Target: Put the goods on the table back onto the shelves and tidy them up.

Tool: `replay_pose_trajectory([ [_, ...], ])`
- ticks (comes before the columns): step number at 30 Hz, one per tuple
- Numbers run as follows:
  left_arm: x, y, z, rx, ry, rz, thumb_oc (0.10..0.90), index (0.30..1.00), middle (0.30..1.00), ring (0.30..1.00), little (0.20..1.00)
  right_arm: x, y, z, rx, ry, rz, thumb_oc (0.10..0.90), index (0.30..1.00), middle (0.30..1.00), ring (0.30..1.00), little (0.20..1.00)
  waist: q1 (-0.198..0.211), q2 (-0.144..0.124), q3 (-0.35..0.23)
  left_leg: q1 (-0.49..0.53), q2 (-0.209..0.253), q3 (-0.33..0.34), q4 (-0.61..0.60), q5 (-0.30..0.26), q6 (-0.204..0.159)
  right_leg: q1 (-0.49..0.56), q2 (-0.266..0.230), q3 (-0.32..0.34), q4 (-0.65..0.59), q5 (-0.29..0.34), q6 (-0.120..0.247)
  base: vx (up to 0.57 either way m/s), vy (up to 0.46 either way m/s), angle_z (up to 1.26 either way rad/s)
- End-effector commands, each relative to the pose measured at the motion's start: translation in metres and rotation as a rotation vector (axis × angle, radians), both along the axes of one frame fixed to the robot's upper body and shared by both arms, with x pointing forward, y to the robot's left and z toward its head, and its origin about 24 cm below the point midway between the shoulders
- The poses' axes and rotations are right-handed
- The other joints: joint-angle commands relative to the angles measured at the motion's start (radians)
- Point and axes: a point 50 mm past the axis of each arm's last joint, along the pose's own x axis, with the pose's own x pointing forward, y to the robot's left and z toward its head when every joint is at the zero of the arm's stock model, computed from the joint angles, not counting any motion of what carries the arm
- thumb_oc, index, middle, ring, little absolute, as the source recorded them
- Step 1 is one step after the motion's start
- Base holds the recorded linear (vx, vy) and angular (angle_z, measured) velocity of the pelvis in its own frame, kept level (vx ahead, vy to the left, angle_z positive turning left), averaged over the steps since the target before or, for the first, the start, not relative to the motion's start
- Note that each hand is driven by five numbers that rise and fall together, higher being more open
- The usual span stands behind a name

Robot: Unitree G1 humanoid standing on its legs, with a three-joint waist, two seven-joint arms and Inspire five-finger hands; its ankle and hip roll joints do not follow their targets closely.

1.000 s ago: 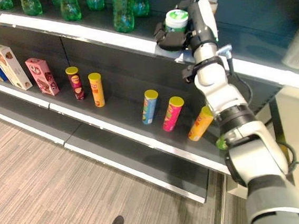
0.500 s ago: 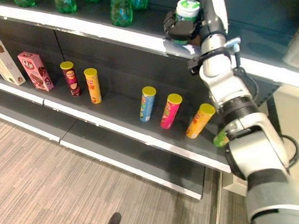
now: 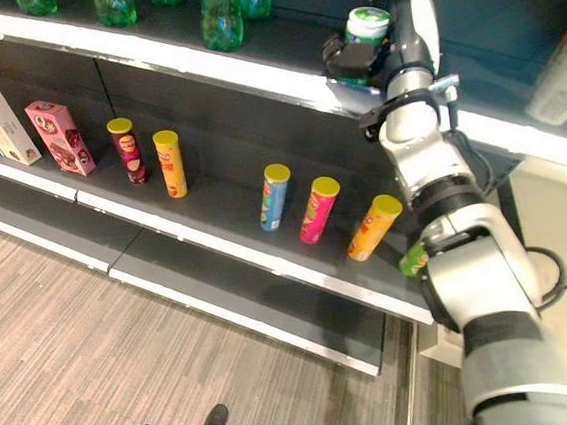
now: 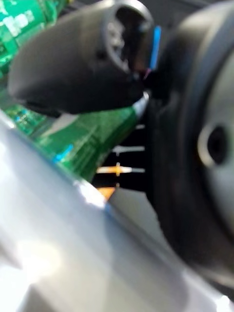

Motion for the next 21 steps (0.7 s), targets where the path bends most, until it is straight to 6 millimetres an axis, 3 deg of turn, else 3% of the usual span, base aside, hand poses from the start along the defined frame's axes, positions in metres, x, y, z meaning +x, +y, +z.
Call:
replay_pose_trajectory([
  [1,0.0064,0.0130,0.0055,0.060,-0.013,-0.053,0.800,0.900,0.900,0.900,0.900,-0.0052,0.0161,0.0472,-0.068,-0.136,0.027,0.400,0.300,0.300,0.300,0.300,0.000,-0.001,-0.057,0.070,0.021,0.106,0.002,-0.167,0.007,-0.031,-0.042,-0.035,0.013,0.016,0.029,0.00,0.000,0.00],
  [5,0.0053,0.0125,0.0048,0.059,-0.009,-0.051,0.800,0.900,0.900,0.900,0.900,-0.0047,0.0186,0.0465,-0.069,-0.133,0.038,0.400,0.300,0.300,0.300,0.300,-0.003,-0.002,-0.056,0.073,0.021,0.108,0.002,-0.168,0.007,-0.030,-0.043,-0.034,0.013,0.017,0.029,0.00,0.000,0.00],
  [7,0.0059,0.0123,0.0051,0.058,-0.011,-0.052,0.800,0.900,0.900,0.900,0.900,-0.0047,0.0180,0.0464,-0.069,-0.131,0.036,0.571,0.556,0.556,0.556,0.556,-0.004,-0.003,-0.056,0.074,0.021,0.109,0.002,-0.169,0.007,-0.030,-0.044,-0.032,0.012,0.018,0.029,0.00,0.000,0.00],
  [8,0.0047,0.0125,0.0047,0.060,-0.007,-0.053,0.800,0.900,0.900,0.900,0.900,-0.0046,0.0181,0.0463,-0.067,-0.131,0.037,0.800,0.900,0.900,0.900,0.900,-0.005,-0.003,-0.055,0.075,0.021,0.111,0.002,-0.170,0.007,-0.030,-0.043,-0.031,0.012,0.018,0.029,0.00,0.000,0.00],
  [21,0.0035,0.0121,0.0043,0.056,-0.002,-0.053,0.800,0.900,0.900,0.900,0.900,-0.0038,0.0223,0.0442,-0.057,-0.123,0.063,0.800,0.900,0.900,0.900,0.900,-0.014,-0.006,-0.057,0.082,0.024,0.123,0.002,-0.176,0.008,-0.035,-0.043,-0.020,0.009,0.020,0.030,0.00,0.000,0.00],
])
